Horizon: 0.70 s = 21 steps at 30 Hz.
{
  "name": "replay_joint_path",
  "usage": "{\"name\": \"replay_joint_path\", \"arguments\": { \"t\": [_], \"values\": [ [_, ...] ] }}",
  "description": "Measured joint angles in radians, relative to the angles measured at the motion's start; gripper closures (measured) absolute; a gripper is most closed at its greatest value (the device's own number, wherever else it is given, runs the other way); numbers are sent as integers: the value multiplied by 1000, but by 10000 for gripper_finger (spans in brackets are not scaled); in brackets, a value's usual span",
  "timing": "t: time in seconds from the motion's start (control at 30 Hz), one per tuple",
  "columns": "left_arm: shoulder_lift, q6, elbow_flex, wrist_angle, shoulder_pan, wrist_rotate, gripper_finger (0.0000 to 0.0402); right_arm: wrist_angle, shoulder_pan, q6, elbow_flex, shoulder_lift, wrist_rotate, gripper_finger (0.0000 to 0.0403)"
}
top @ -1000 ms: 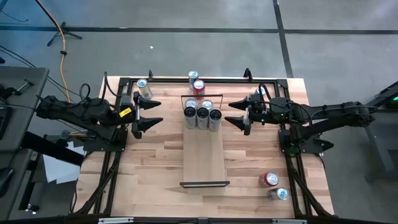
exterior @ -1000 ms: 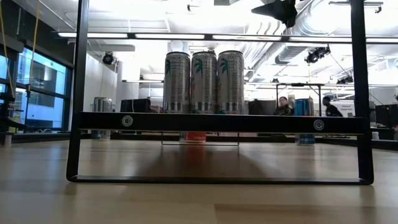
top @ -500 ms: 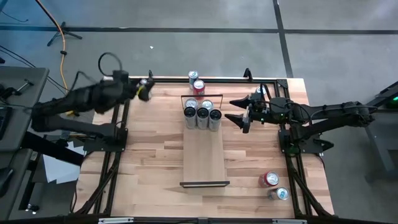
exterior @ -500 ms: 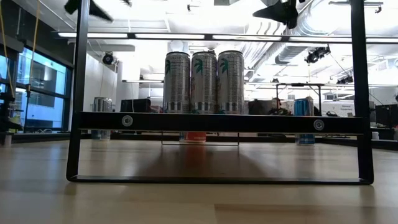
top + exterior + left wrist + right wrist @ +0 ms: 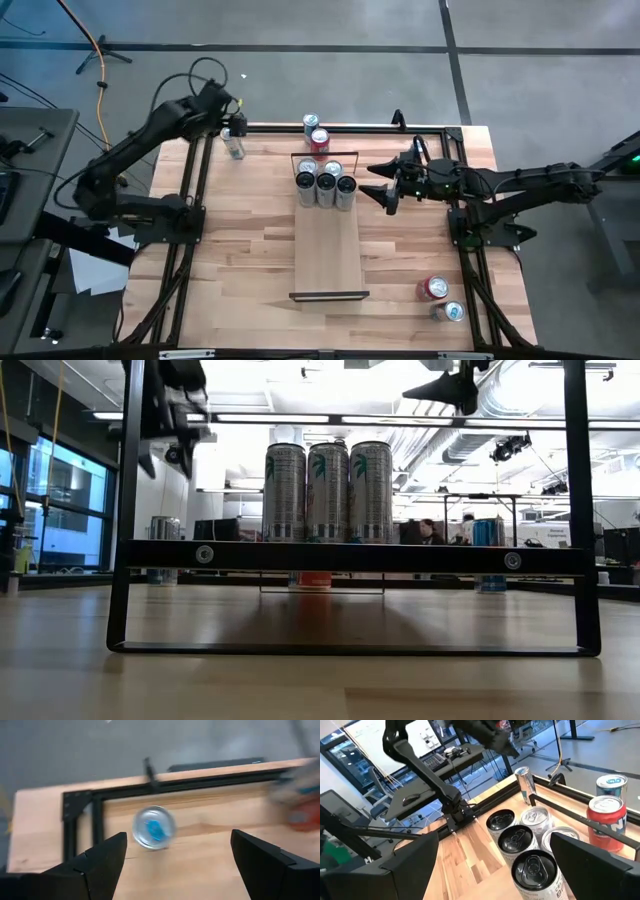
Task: Place canned beverage on shelf
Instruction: Put the left blue soda can on the shelf
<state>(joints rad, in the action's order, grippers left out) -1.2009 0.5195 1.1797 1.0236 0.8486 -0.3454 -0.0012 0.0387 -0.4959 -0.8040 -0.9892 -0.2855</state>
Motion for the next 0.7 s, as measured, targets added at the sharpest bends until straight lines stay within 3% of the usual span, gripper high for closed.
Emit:
{"name": "replay_joint_path", "arguments": {
  "t": [0.3, 0.7],
  "values": [
    [-193, 0, -1, -38, 91, 7, 86, -8, 0, -1, 0, -31, 1, 32],
    [-226, 59, -86, -57, 122, 34, 86, -13, 0, 4, 0, -39, 0, 32]
  ]
}}
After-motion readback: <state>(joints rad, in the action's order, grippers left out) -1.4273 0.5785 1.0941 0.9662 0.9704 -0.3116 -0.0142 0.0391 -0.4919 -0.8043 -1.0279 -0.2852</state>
